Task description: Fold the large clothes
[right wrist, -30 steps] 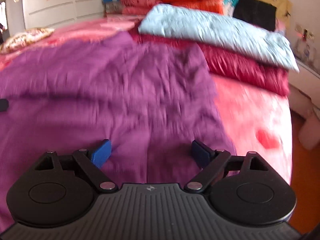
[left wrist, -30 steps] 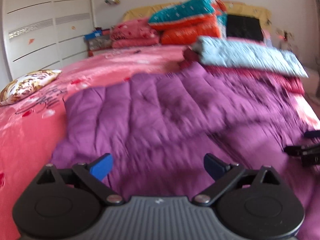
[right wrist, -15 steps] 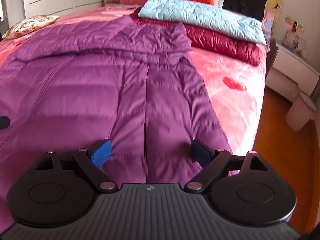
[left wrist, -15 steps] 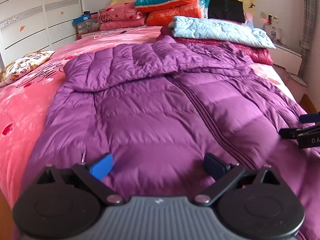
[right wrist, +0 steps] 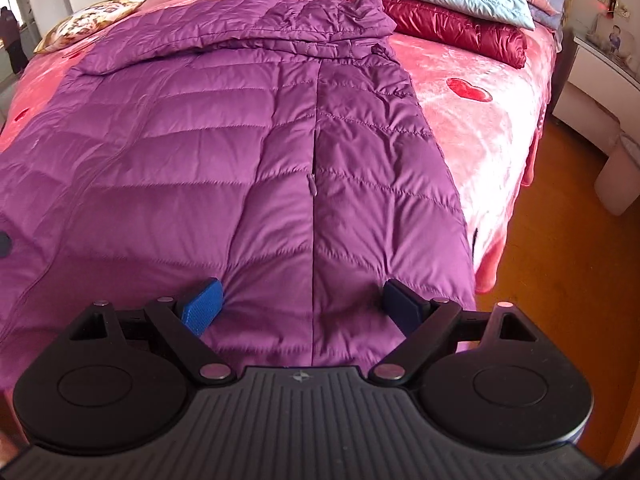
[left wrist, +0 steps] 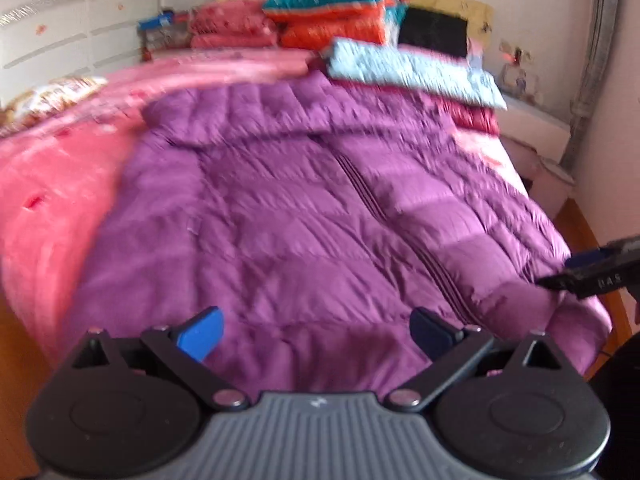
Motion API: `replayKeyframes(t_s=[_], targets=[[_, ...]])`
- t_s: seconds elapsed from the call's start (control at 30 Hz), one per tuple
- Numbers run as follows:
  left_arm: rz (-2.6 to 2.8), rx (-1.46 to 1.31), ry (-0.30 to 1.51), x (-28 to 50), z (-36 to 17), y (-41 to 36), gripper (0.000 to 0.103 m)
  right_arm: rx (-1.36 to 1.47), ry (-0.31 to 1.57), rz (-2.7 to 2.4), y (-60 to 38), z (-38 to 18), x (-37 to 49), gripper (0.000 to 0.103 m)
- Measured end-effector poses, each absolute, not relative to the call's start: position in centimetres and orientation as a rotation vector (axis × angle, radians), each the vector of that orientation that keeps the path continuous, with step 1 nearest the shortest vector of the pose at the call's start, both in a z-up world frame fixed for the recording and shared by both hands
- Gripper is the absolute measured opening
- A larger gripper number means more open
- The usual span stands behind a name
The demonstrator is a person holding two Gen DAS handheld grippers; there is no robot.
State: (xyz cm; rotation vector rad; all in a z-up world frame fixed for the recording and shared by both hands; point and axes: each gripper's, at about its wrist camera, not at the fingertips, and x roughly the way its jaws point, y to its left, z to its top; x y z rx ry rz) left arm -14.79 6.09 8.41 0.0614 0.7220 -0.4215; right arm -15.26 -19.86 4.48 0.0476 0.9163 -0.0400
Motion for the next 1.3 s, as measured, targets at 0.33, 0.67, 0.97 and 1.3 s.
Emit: replayKeyframes(t_s=[0.33,0.67,0.97,1.3], targets=[[-0.241,-0.065,0.675,-14.4,10.2,15.5,0.099,0.352,0.784,-0.192,-28.3,7.0,-20.6,0.103],[-0.329,-0.39,0.898,-10.7,5.2,20.6,0.098,0.673,0.821,-0.085,-34.8,3.4,-20.2,0.103],[-0.447,-0.427,0.998,-10.1,3.3,19.3,0.098,0.688,1.01,0.094,-34.4,1.2,-16.3,0.103],[-0.558,-0.419,1.06,-10.5,3.1,18.2,0.098,0.89,1.015,0.238,-36.4,-0.7,-16.3,0.103]])
